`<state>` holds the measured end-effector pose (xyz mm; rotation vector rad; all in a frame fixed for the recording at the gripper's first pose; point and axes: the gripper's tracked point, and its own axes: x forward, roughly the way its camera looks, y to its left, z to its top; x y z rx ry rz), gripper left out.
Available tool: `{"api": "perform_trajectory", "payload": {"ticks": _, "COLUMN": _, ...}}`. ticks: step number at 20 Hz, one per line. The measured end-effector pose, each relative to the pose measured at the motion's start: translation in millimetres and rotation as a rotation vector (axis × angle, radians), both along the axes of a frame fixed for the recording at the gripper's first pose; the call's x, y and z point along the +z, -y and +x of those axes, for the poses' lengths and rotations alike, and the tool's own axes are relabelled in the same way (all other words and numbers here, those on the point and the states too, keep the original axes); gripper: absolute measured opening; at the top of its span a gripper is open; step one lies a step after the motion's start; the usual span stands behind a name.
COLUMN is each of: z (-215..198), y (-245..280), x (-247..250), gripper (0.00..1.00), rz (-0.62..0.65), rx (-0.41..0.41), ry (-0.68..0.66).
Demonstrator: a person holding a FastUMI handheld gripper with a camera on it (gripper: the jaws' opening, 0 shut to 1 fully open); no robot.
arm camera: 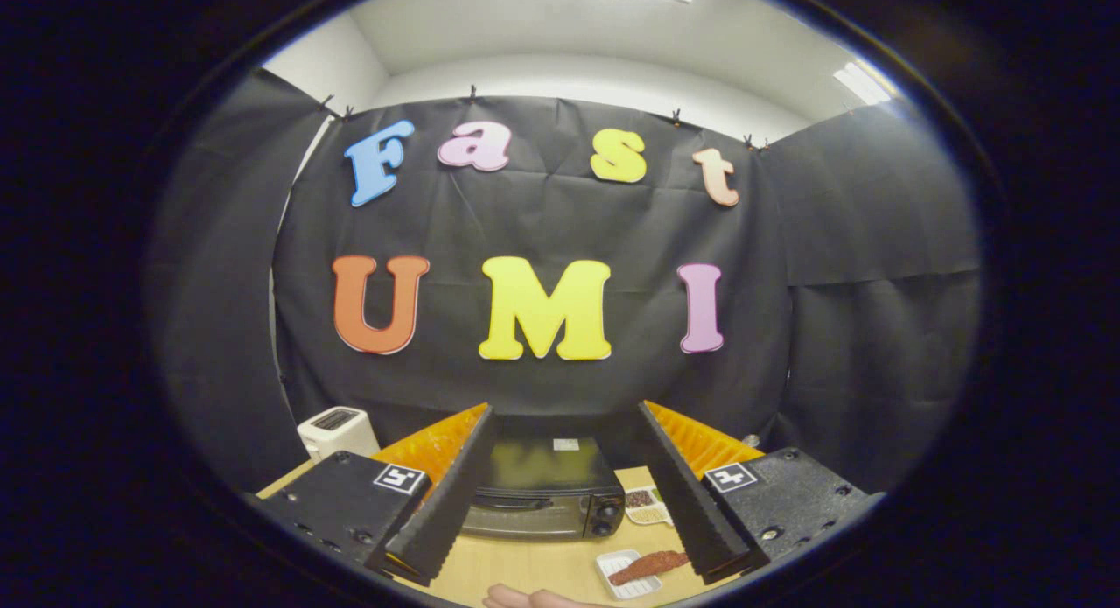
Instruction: Open the toaster oven, put the food inside, and close the toaster oven door.
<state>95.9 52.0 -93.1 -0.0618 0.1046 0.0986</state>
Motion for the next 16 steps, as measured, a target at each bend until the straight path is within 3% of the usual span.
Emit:
{"api": "perform_trajectory", "payload": {"ticks": 10, "z": 91.8, "y": -49.7, "x": -154.0, "gripper": 1.00, "rz": -0.050, "rx": 0.016, "ry": -0.324}}
{"api": "perform_trajectory", "payload": {"ticks": 16, "z": 109.5, "y": -69.7, "x": -208.4, "gripper": 1.00, "rz": -0.065, "rx": 0.061, "ry": -0.473}}
